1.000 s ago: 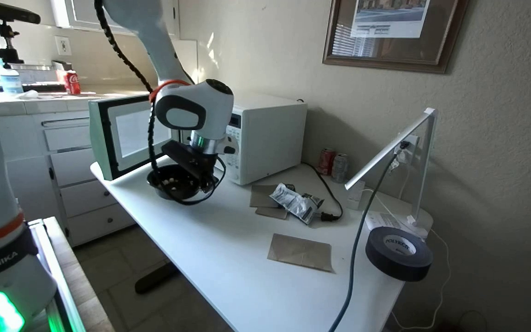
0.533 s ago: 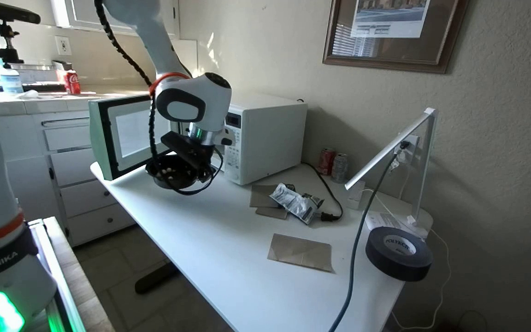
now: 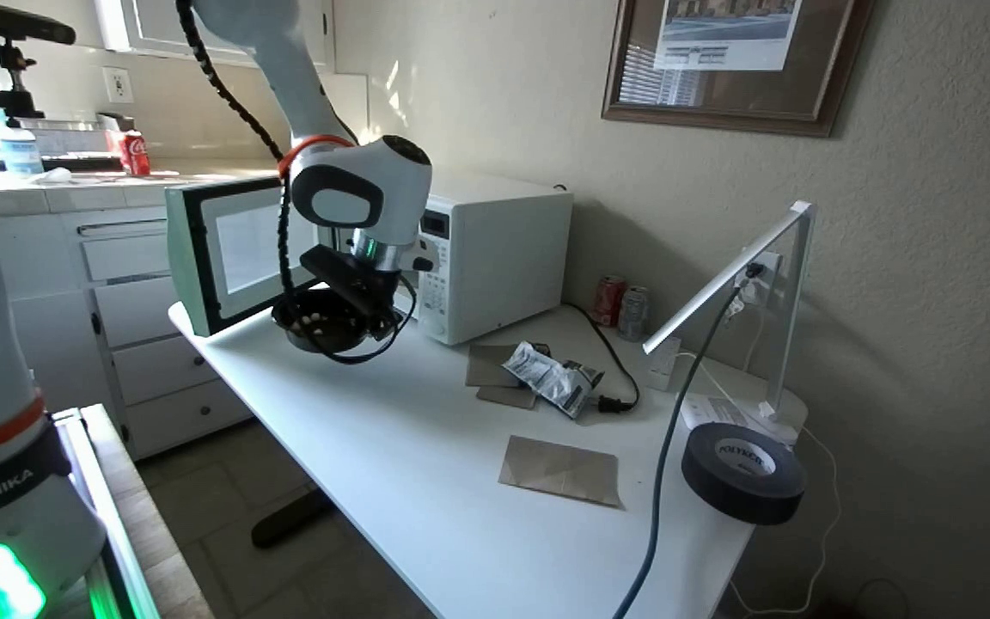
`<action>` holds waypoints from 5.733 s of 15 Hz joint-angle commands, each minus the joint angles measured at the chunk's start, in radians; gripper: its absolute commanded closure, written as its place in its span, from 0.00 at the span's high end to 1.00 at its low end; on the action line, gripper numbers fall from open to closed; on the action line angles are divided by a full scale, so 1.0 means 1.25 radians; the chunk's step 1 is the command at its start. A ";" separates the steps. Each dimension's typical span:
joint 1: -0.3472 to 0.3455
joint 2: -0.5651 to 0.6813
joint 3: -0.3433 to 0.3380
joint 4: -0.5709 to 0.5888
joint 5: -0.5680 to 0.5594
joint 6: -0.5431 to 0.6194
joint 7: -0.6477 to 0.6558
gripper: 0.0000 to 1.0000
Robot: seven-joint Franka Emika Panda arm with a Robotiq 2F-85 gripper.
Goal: Pick up the black bowl and put it into the microwave
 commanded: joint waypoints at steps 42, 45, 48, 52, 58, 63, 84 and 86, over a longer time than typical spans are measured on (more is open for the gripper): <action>0.155 0.324 0.065 0.381 -0.230 0.302 0.836 0.02; 0.154 0.341 0.045 0.409 -0.228 0.316 0.861 0.02; 0.142 0.310 0.064 0.368 -0.221 0.319 0.866 0.07; 0.146 0.311 0.058 0.369 -0.221 0.323 0.876 0.07; 0.163 0.318 0.061 0.383 -0.213 0.329 0.901 0.02; 0.233 0.314 -0.004 0.394 -0.223 0.305 0.991 0.02; 0.320 0.424 -0.065 0.533 -0.241 0.299 1.268 0.02; 0.323 0.438 -0.068 0.554 -0.244 0.297 1.277 0.02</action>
